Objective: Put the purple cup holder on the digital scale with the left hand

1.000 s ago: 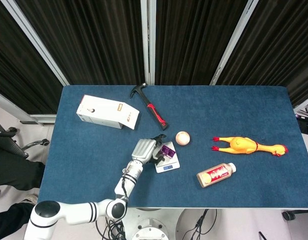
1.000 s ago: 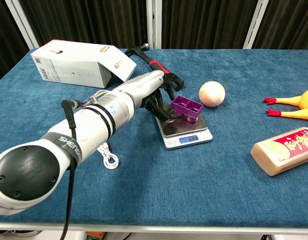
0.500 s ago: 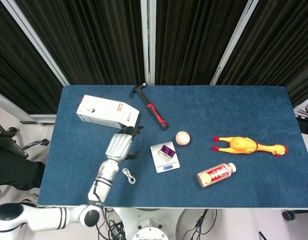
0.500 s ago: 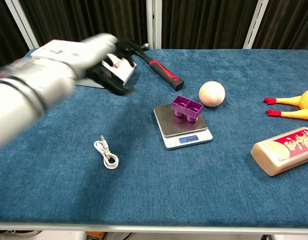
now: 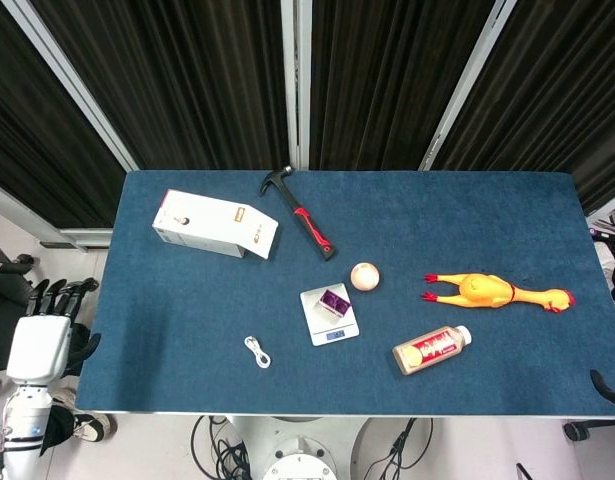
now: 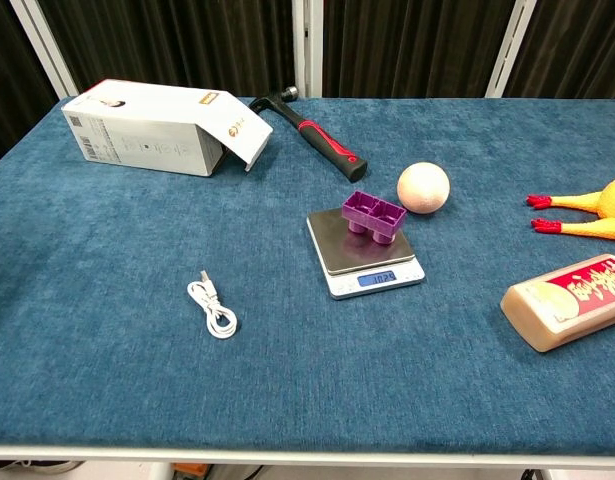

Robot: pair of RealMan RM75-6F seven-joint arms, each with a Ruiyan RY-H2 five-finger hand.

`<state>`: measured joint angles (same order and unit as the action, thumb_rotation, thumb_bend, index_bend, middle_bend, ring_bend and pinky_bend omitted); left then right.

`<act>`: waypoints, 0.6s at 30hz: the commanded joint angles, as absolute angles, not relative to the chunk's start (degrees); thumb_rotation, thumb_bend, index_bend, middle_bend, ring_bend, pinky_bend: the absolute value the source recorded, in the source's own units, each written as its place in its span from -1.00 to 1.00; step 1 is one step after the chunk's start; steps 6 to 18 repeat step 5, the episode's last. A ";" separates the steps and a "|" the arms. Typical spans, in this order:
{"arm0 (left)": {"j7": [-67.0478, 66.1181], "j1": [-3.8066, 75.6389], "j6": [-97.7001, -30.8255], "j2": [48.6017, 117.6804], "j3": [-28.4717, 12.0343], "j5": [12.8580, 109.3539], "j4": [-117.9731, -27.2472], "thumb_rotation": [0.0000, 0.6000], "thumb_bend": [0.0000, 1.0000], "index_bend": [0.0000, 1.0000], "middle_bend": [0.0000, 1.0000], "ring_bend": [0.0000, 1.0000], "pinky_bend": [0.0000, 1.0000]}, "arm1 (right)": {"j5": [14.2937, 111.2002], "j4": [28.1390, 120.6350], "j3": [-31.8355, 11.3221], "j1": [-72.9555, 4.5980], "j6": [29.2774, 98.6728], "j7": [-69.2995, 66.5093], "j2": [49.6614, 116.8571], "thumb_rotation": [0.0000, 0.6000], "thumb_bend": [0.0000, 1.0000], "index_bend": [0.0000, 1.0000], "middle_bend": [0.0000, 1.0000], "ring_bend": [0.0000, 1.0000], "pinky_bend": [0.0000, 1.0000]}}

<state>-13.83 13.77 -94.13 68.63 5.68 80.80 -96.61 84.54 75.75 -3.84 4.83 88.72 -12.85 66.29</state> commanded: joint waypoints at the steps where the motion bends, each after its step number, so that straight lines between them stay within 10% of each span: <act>1: -8.53 11.59 -93.99 66.16 8.25 85.12 -92.15 1.00 -0.60 -0.69 -0.59 -0.84 -0.86 | 84.68 77.48 -3.57 4.40 88.22 -10.70 66.01 1.00 -0.68 -1.00 -1.00 -1.00 -1.00; 18: -7.24 11.26 -91.60 66.02 8.94 86.80 -88.61 1.00 -0.71 -0.78 -0.71 -0.98 -0.98 | 84.69 78.60 -3.39 4.20 87.90 -9.12 65.79 1.00 -0.71 -1.00 -1.00 -1.00 -1.00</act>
